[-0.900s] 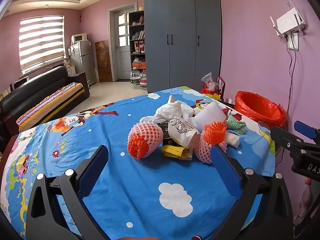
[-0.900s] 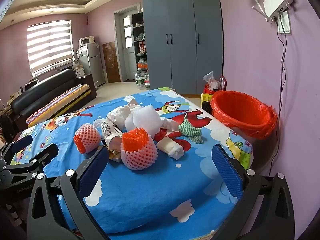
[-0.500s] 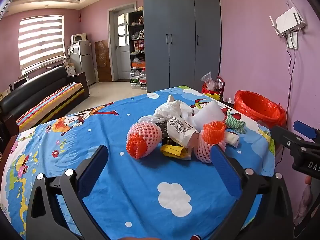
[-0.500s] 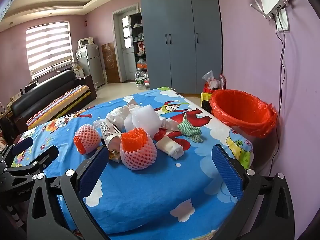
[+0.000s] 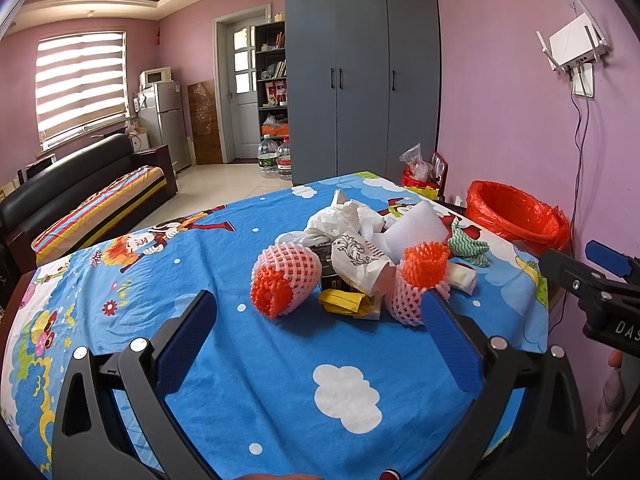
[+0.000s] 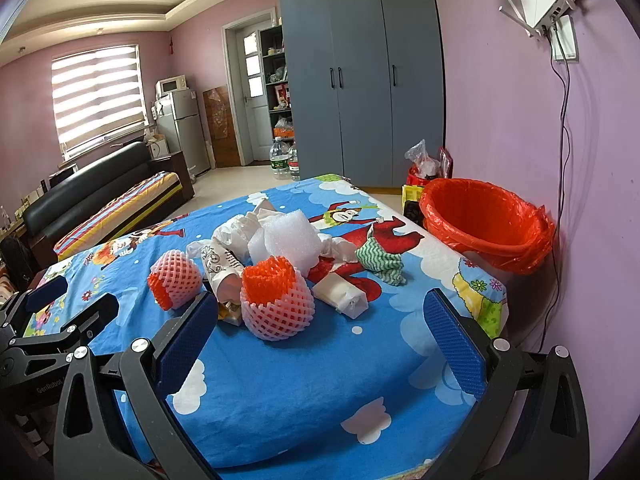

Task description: Collect trash

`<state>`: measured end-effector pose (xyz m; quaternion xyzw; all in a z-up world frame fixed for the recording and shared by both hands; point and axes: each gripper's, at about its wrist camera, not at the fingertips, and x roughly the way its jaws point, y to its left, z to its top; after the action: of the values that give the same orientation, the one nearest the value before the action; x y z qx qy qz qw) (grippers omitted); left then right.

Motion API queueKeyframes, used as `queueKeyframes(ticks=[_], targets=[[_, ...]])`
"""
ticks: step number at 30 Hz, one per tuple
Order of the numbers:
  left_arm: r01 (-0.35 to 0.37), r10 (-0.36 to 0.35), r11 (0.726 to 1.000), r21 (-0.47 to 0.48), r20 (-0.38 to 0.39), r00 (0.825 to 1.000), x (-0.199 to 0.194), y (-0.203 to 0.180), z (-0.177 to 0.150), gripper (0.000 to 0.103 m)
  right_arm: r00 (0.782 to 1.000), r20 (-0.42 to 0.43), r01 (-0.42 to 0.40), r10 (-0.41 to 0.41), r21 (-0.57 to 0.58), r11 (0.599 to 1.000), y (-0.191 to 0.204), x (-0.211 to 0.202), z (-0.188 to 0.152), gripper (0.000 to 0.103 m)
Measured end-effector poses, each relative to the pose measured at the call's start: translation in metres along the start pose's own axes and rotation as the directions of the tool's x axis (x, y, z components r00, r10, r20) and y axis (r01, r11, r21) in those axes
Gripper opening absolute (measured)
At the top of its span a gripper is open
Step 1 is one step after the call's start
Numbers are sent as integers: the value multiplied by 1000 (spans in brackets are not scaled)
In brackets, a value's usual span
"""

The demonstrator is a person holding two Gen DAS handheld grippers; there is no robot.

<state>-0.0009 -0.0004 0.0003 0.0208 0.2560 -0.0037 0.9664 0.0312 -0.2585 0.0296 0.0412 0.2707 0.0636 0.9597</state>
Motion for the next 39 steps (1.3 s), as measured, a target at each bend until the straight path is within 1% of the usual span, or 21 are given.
queueKeyframes(ticks=[22,27,28,31,39], targets=[[-1,1,1000,0,-2,1000,-1,4,1,99,1000,-3,-3,3,10,1000,-2,2,0,96],[1,-1,1000,3,0,1000,0,0,0,99,1000,-4,-4,4,13,1000,-3,3,-1,96],[1,-1,1000,5,0,1000,-1,-10,2,99,1000,-4,-3,3,14,1000,-3,3,-2,96],[1,-1,1000,5,0,1000,1,-13,3,99,1000,-4,-4,4,14,1000,-4,3,-1,96],[1,-1,1000,6,0,1000,1,-12,3,99,1000,-2,-5,5,19,1000,-4,2,-2,96]])
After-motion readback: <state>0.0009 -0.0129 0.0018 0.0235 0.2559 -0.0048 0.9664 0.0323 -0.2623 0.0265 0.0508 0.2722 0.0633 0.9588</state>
